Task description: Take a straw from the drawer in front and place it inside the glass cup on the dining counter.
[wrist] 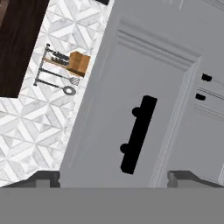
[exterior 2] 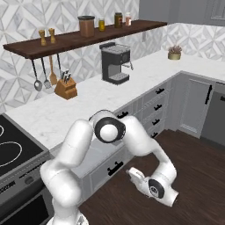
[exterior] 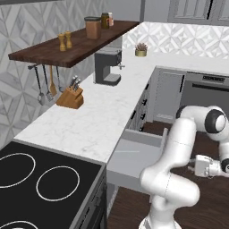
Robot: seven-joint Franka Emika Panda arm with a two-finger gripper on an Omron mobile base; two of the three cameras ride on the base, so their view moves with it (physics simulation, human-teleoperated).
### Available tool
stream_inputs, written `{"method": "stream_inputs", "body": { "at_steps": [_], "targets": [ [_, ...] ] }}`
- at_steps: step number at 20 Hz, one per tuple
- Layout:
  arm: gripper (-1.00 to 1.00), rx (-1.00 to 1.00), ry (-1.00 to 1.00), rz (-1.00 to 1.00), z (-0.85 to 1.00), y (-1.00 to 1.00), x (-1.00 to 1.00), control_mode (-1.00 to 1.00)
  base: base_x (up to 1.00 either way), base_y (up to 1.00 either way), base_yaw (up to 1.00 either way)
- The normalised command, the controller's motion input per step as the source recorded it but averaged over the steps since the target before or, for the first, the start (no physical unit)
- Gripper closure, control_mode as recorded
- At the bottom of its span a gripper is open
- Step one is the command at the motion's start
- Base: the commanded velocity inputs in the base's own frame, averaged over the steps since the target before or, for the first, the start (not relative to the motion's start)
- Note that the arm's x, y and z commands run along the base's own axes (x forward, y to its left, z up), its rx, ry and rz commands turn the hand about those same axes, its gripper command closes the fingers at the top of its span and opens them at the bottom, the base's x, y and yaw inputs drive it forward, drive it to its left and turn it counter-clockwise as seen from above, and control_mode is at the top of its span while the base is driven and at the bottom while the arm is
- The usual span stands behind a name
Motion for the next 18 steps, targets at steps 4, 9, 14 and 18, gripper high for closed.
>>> {"method": "stream_inputs", "body": {
  "at_steps": [4,9,14,18],
  "targets": [
    [-1.00,-0.21,-0.06,0.00,1.00,0.36,-0.01,-1.00,0.00,0.00,0.00],
    [-1.00,-0.23,0.01,0.00,1.00,0.53,0.03,-1.00,0.00,0.00,0.00],
    [-1.00,-0.18,0.16,0.00,1.00,0.68,0.33,-1.00,0.00,0.00,0.00],
    [-1.00,-0.11,0.31,0.00,0.70,0.74,0.61,-1.00,0.00,0.00,0.00]
  ]
}}
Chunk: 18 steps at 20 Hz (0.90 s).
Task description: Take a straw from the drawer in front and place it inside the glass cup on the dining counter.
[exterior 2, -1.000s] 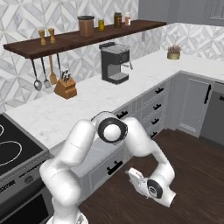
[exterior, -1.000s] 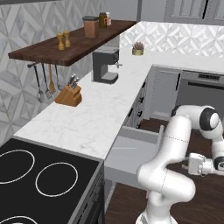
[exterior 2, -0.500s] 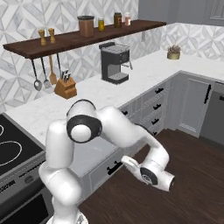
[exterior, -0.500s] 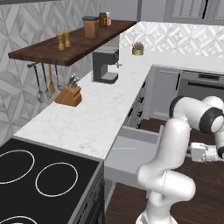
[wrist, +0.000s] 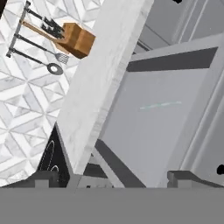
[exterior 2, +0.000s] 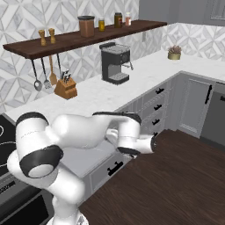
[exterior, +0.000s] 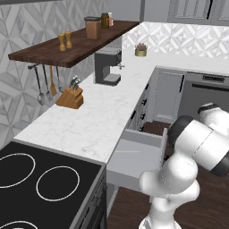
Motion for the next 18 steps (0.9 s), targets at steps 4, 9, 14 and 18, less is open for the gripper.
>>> {"method": "stream_inputs", "body": {
  "at_steps": [4,9,14,18],
  "targets": [
    [-1.00,-0.06,0.51,0.00,0.06,0.58,0.86,-1.00,0.00,0.00,0.00],
    [-1.00,-0.03,0.49,0.00,-0.24,0.26,0.68,-1.00,0.00,0.00,0.00],
    [-1.00,-0.05,0.32,0.00,-0.51,0.06,0.49,-1.00,0.00,0.00,0.00],
    [-1.00,-0.07,0.21,0.00,-0.55,0.00,0.40,-1.00,0.00,0.00,0.00]
  ]
}}
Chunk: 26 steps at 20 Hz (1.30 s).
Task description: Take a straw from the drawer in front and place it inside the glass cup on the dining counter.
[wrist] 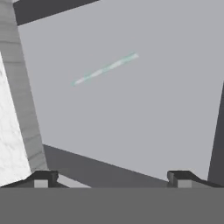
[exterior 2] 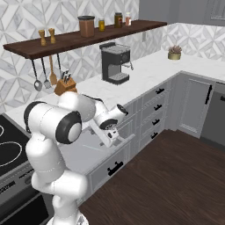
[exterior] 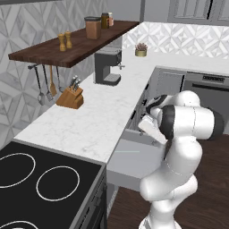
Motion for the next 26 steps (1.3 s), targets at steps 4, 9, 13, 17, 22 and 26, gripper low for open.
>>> {"method": "stream_inputs", "body": {
  "at_steps": [4,9,13,17,22,26],
  "targets": [
    [-1.00,-0.08,0.14,0.00,-0.58,0.00,0.20,-1.00,0.00,0.00,0.00],
    [-1.00,-0.10,0.06,0.00,-0.60,0.00,0.00,-1.00,0.00,0.00,0.00],
    [-1.00,-0.12,0.02,0.00,-0.60,0.00,0.01,-1.00,0.00,0.00,0.00],
    [-1.00,-0.09,0.01,0.00,-0.47,0.00,0.12,-1.00,0.00,0.00,0.00],
    [-1.00,-0.13,0.00,0.00,-0.29,-0.26,-0.13,-1.00,0.00,0.00,0.00],
    [-1.00,-0.12,0.00,0.00,-0.07,-0.80,-0.71,-1.00,0.00,0.00,0.00]
  ]
}}
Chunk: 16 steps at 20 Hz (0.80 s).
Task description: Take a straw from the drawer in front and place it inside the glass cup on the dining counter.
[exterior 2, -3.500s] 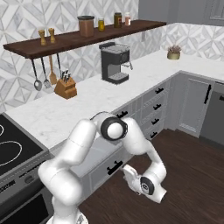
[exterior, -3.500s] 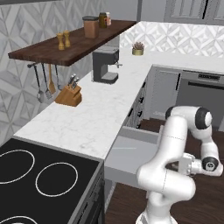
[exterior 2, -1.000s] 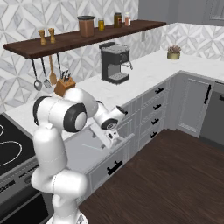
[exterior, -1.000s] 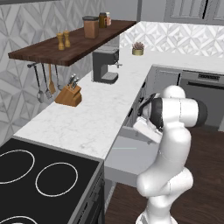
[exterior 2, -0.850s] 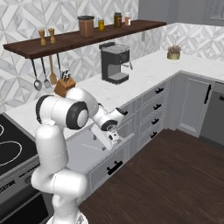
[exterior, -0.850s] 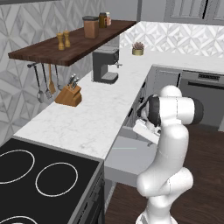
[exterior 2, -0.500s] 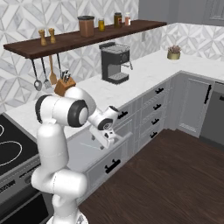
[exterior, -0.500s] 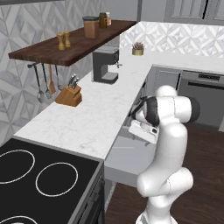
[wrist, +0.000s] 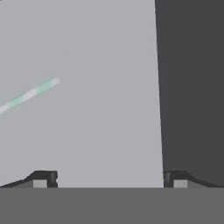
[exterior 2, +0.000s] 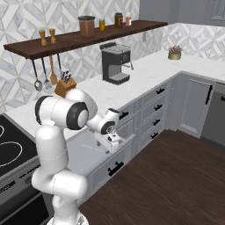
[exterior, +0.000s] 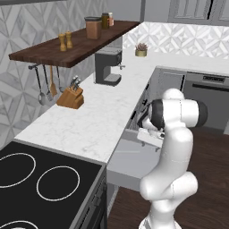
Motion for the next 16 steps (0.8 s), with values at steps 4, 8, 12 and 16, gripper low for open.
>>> {"method": "stream_inputs", "body": {
  "at_steps": [4,8,12,16],
  "targets": [
    [-1.00,-0.09,0.00,0.00,-0.02,-0.97,-0.90,-1.00,0.00,0.00,0.00],
    [-1.00,-0.07,0.00,-0.02,0.00,-1.00,-1.00,-1.00,0.00,0.00,0.00],
    [-1.00,-0.07,0.00,-0.03,0.00,-1.00,-0.98,-1.00,0.00,0.00,0.00],
    [-1.00,-0.02,-0.08,0.00,0.46,-0.48,-0.40,-1.00,0.00,0.00,0.00]
  ]
}}
